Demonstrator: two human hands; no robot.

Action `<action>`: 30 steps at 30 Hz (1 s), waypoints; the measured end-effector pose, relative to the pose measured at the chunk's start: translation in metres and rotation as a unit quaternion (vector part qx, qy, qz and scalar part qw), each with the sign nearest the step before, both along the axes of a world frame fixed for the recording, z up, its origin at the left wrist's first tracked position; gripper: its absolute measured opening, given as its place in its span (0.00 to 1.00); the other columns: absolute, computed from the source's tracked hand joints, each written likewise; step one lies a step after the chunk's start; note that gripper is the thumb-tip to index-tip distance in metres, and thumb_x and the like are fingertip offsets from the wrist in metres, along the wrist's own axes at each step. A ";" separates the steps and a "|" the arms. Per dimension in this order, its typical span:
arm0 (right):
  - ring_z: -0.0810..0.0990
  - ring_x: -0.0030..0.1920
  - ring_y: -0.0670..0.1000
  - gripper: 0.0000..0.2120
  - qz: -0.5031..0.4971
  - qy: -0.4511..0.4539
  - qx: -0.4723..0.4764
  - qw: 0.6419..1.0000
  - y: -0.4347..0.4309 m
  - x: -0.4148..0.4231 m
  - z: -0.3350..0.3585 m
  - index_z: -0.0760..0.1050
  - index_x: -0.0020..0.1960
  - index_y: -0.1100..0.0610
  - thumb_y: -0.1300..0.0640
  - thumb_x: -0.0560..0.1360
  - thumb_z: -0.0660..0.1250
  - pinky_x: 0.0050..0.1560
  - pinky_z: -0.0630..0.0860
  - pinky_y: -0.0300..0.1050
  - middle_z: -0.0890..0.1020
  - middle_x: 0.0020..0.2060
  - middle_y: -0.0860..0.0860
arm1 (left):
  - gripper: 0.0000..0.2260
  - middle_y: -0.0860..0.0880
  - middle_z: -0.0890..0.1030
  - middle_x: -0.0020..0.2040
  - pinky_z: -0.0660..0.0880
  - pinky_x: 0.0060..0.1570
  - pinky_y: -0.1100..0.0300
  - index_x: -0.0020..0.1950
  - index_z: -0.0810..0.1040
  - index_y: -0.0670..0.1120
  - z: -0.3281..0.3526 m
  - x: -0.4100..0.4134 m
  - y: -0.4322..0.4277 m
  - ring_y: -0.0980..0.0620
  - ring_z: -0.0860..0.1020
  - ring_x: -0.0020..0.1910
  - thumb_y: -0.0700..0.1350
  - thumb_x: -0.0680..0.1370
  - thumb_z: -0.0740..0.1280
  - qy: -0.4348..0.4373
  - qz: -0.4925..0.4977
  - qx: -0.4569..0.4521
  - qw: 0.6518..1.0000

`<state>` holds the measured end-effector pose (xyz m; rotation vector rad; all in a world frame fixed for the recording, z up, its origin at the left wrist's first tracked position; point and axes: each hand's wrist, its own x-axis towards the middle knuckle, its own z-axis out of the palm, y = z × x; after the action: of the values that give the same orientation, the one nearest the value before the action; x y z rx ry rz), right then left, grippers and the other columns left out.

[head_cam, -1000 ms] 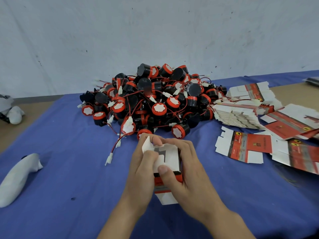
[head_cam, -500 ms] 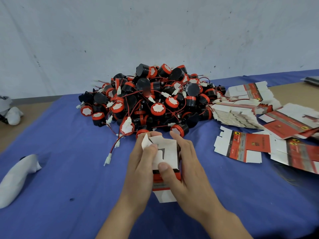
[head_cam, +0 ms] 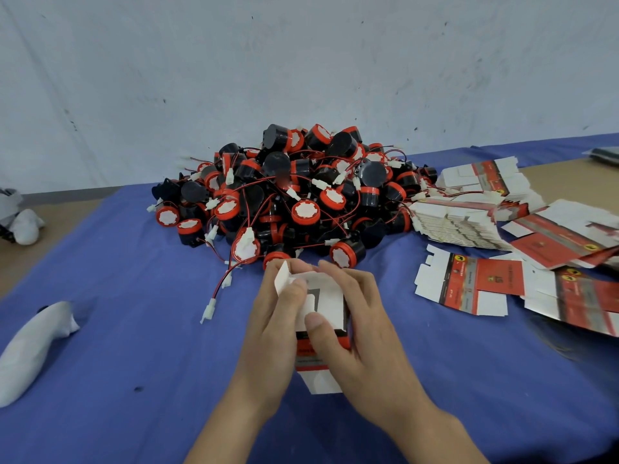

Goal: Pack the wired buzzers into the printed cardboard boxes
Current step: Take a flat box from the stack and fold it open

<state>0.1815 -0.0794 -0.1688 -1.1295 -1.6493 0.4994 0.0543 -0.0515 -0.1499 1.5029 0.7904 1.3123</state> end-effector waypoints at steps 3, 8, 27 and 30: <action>0.72 0.66 0.43 0.23 -0.012 -0.013 0.010 1.000 0.000 0.001 0.000 0.67 0.71 0.36 0.40 0.77 0.59 0.57 0.74 0.31 0.67 0.63 0.40 | 0.06 0.51 0.80 0.41 0.78 0.38 0.62 0.52 0.75 0.51 -0.002 0.000 0.000 0.54 0.80 0.40 0.47 0.80 0.58 0.019 -0.016 0.009 1.000; 0.72 0.65 0.43 0.19 -0.020 -0.026 0.017 0.999 0.000 0.003 0.002 0.66 0.66 0.34 0.41 0.76 0.58 0.56 0.73 0.31 0.66 0.61 0.39 | 0.06 0.52 0.79 0.42 0.78 0.39 0.63 0.52 0.74 0.49 -0.003 0.000 0.000 0.55 0.79 0.41 0.46 0.80 0.59 0.047 -0.012 0.032 0.998; 0.74 0.59 0.48 0.16 -0.119 -0.079 0.062 0.988 0.005 0.018 0.005 0.74 0.57 0.48 0.47 0.73 0.56 0.47 0.76 0.45 0.67 0.58 0.41 | 0.23 0.39 0.81 0.62 0.80 0.59 0.49 0.62 0.83 0.48 0.001 0.003 0.008 0.42 0.80 0.62 0.62 0.78 0.63 -0.067 -0.170 -0.234 0.955; 0.74 0.62 0.49 0.15 -0.120 -0.094 0.074 0.985 0.004 0.017 0.004 0.75 0.56 0.49 0.44 0.76 0.57 0.49 0.77 0.47 0.66 0.57 0.39 | 0.23 0.39 0.82 0.62 0.80 0.53 0.57 0.64 0.81 0.44 0.002 0.003 0.008 0.45 0.82 0.60 0.59 0.80 0.62 -0.061 -0.190 -0.243 0.949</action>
<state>0.1990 -0.0749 -0.1650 -1.2734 -1.6517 0.1148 0.0577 -0.0438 -0.1484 1.0968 0.6440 0.8340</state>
